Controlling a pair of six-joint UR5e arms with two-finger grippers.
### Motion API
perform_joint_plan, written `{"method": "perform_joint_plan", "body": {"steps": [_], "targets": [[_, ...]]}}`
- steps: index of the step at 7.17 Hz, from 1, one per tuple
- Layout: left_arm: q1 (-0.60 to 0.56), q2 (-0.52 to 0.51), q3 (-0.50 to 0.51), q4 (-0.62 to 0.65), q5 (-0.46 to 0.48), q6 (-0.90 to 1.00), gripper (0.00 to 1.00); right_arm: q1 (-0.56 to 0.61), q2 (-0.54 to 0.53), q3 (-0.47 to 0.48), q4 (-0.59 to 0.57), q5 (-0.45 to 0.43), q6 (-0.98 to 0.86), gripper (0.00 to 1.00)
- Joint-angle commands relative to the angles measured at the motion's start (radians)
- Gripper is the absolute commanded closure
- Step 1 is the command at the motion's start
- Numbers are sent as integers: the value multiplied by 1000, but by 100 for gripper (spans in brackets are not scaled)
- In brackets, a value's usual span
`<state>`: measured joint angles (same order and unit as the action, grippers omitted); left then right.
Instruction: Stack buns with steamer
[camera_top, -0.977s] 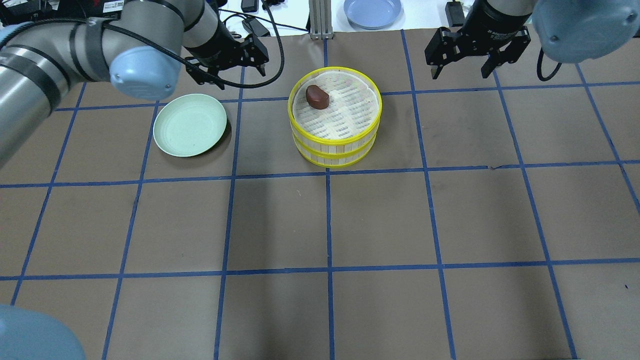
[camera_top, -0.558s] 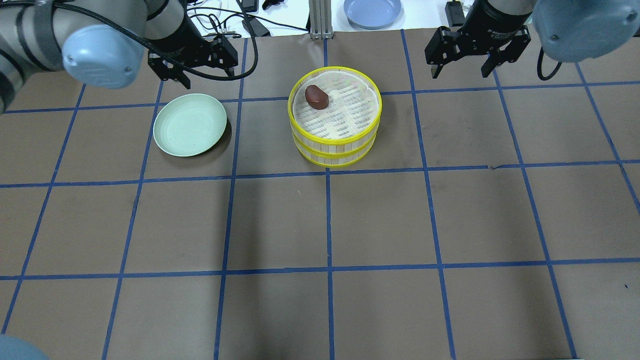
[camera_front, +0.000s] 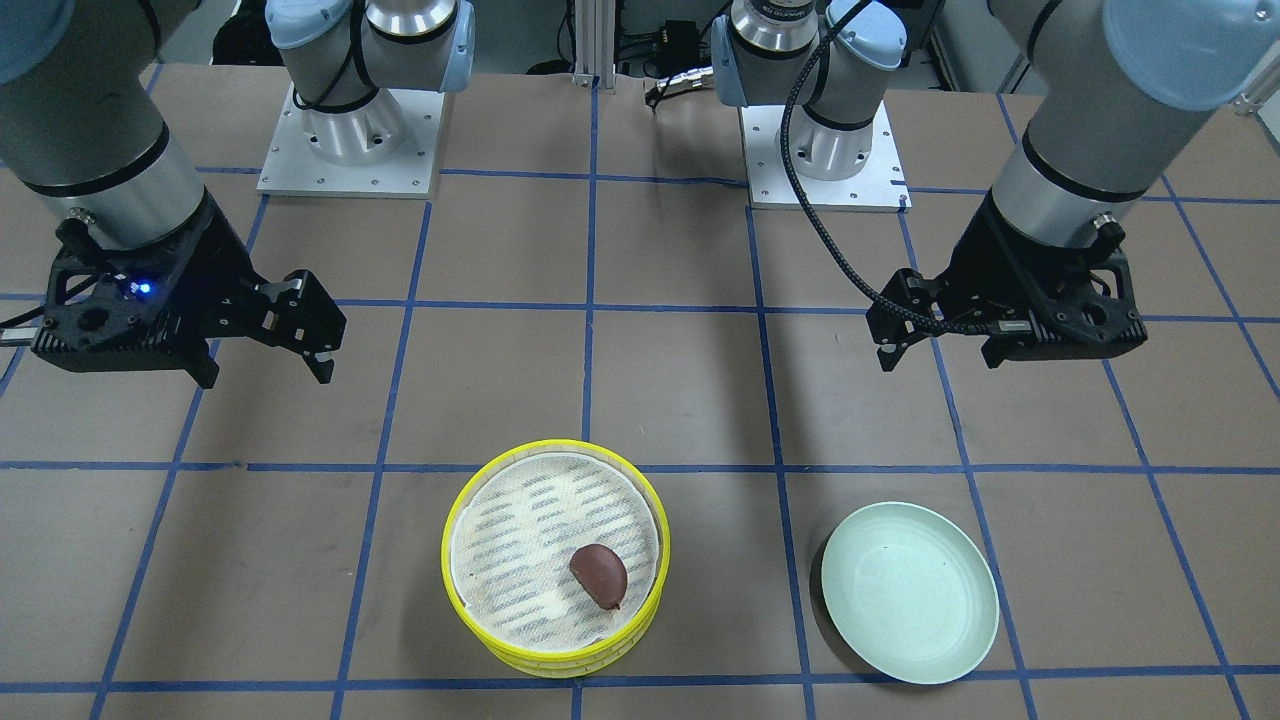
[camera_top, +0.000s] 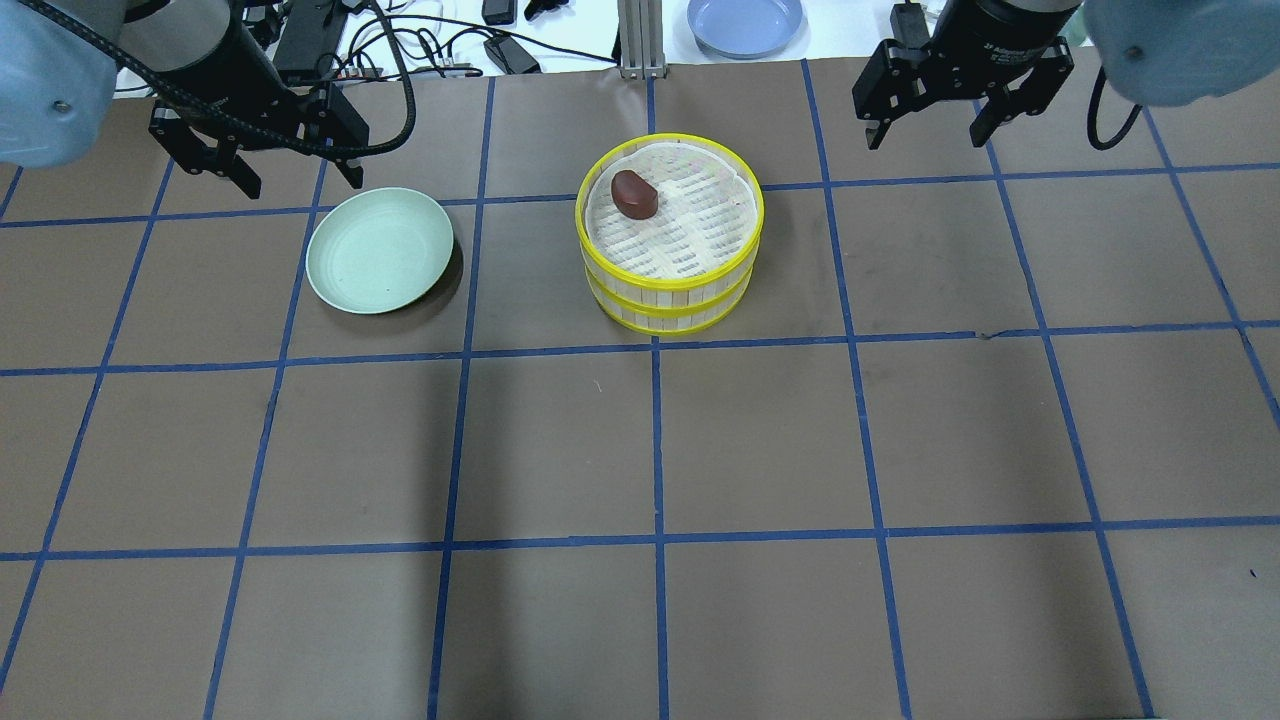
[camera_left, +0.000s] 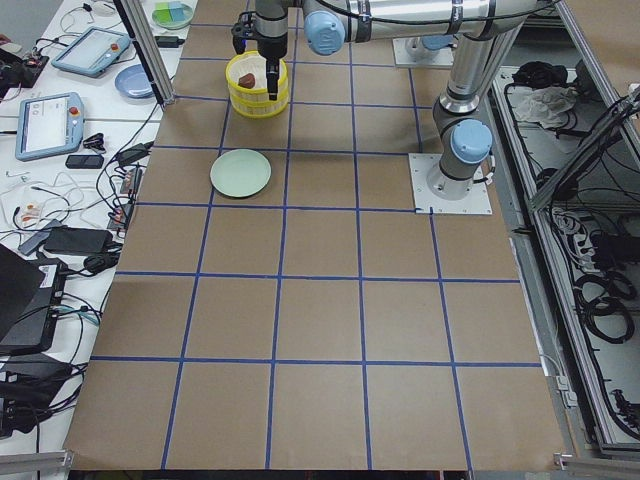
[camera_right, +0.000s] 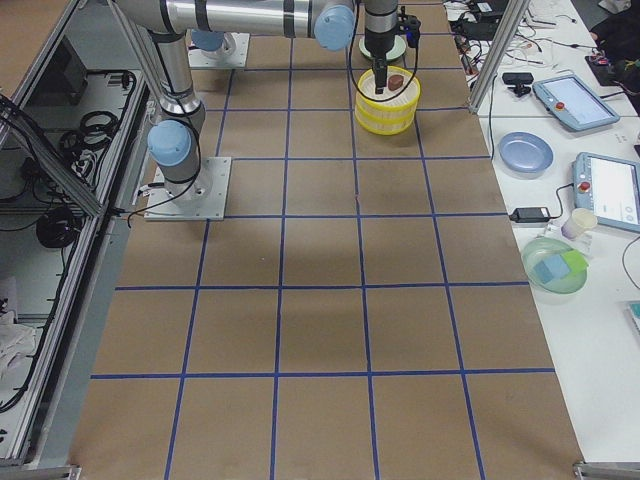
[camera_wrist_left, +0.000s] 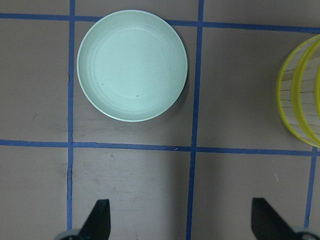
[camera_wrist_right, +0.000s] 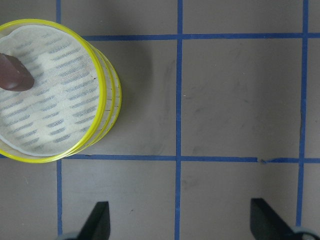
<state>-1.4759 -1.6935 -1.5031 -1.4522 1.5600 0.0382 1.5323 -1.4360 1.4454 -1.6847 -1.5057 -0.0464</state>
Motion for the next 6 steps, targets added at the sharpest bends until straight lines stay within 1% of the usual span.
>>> {"method": "perform_joint_plan", "body": {"steps": [1,2,3,4,6], "targets": [[9,-8,-32,7,5,0,0,5,-23,-48,112,-45,7,0],[11,-6,-35,16,3,0,0,17,-41,-59,150,-50,25,0],[11,-5,-36,18,2,0,0,53,-37,-59,148,-56,83,0],[8,-5,-36,24,3,0,0,63,-32,-59,146,-85,83,0],[0,5,-31,39,0,0,0,63,-30,-59,146,-93,82,0]]}}
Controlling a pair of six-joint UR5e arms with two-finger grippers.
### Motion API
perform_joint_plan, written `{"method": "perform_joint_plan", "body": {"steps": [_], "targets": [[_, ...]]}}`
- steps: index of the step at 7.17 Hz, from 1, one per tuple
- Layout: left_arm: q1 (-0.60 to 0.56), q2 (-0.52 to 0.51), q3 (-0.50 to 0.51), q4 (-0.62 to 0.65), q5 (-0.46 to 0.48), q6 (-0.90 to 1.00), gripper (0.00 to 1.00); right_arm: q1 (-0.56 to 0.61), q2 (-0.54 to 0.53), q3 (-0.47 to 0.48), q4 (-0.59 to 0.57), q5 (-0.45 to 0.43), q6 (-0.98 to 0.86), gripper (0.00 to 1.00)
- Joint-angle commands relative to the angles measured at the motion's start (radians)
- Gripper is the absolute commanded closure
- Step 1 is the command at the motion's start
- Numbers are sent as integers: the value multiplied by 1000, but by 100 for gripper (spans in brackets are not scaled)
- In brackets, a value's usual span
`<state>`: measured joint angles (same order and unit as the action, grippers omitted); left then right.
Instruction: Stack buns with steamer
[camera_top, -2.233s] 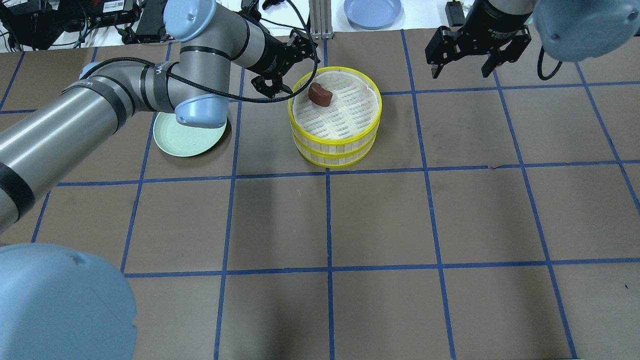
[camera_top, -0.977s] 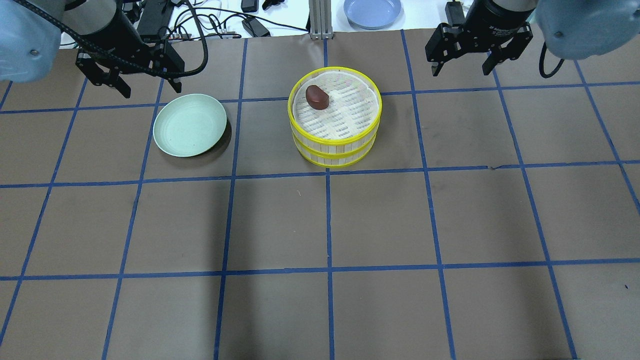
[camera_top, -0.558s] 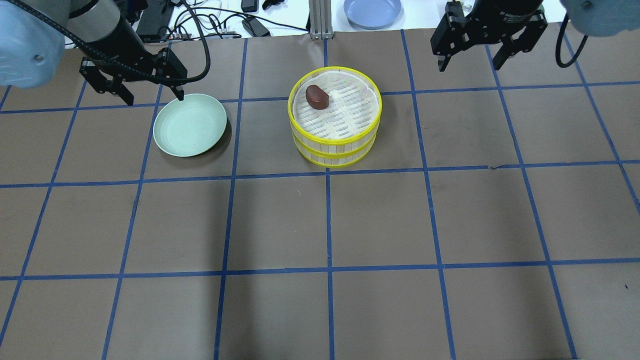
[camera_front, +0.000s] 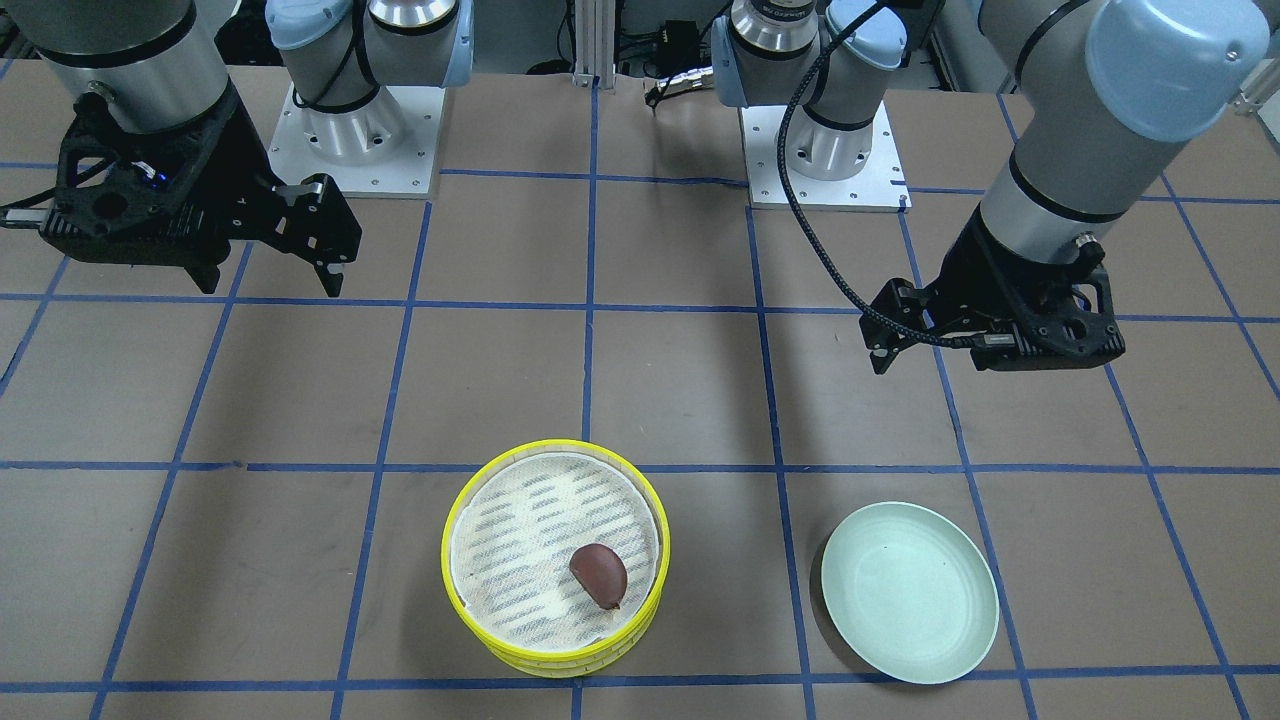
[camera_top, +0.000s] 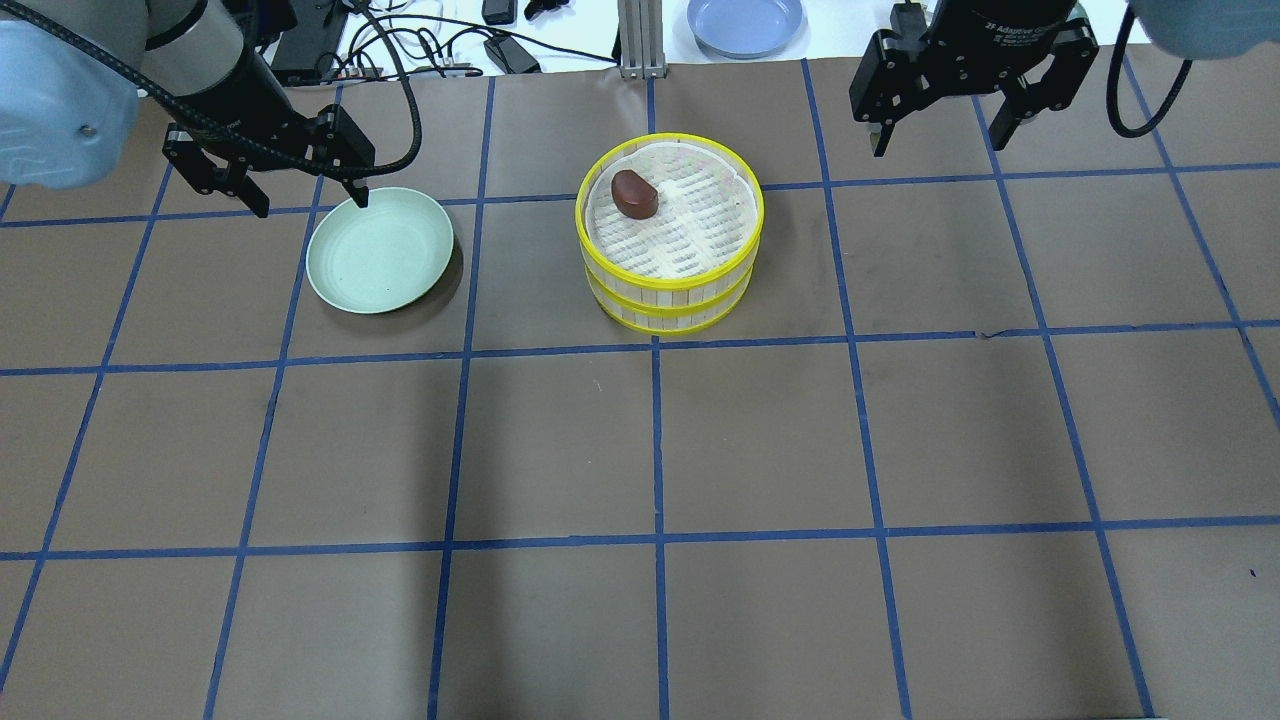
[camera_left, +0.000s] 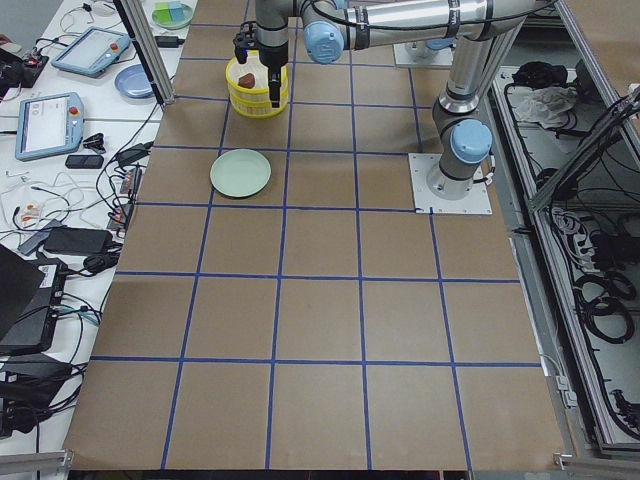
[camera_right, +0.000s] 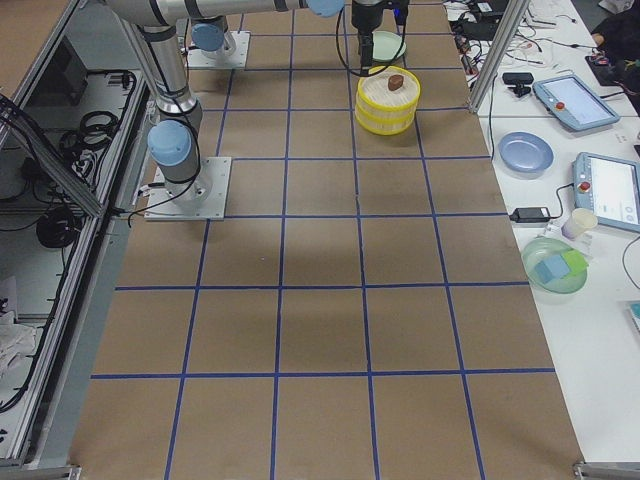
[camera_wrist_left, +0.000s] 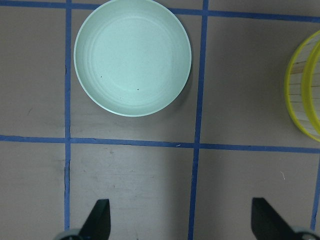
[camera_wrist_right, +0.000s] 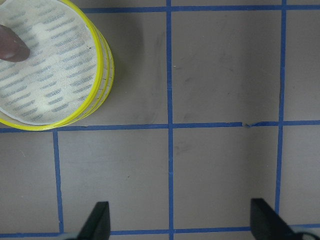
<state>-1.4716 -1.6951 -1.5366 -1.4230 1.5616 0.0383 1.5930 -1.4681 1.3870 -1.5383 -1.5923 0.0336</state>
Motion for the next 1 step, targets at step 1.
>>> {"method": "perform_joint_plan", "body": {"steps": [1], "targets": [[-4,12,3,15,-3,-2,0,2,2,0,-2,-3,0,0]]}}
